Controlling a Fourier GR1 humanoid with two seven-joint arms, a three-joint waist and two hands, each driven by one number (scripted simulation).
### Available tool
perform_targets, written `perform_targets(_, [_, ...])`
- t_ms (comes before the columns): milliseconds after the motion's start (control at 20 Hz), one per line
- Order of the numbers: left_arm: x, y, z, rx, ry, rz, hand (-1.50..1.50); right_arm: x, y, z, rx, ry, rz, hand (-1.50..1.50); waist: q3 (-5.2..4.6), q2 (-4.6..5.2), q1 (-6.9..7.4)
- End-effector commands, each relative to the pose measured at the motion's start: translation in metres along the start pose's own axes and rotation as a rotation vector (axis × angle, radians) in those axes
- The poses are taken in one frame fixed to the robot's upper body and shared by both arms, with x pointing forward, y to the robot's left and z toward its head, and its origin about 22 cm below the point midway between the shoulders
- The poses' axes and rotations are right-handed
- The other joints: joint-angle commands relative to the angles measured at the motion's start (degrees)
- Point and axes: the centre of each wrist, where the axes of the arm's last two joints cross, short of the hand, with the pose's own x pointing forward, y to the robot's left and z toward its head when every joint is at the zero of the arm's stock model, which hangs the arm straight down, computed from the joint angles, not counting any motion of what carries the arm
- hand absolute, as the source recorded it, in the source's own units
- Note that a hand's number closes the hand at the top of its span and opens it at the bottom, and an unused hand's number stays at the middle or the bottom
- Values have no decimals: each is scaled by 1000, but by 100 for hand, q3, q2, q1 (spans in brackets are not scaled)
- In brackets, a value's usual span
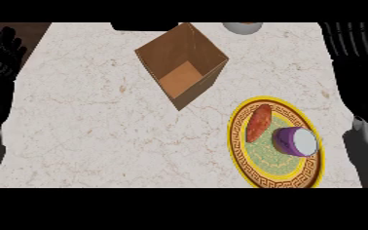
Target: Pick the can from the plate and place it in the cardboard box
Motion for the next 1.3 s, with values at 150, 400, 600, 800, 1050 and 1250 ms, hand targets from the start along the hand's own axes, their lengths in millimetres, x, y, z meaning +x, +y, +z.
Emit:
perform_targets(150, [-6, -51, 20, -247, 0, 37, 0, -48, 24, 84, -21, 295, 5, -150, -49, 126, -529])
perform_targets(400, [-17, -76, 39, -375, 48, 84, 0, -48, -39, 105, 19, 345, 565, -150, -113, 168, -837])
perform_targets(600, [-20, -98, 54, -446, 67, 126, 0, -56, -25, 151, 90, 256, 822, -150, -65, 77, -667])
perform_targets(800, [-26, -115, 56, -470, 44, 96, 0, -31, -15, 173, 80, 155, 1006, -150, -75, 66, -641])
perform_targets(1050, [-29, -116, 50, -491, 62, 121, 0, 38, -10, 186, 108, 250, 1095, -150, -77, 84, -477])
perform_targets(1250, [-35, -122, 56, -497, 43, 111, 0, 77, 0, 189, 266, 406, 1049, -150, -81, 104, -402])
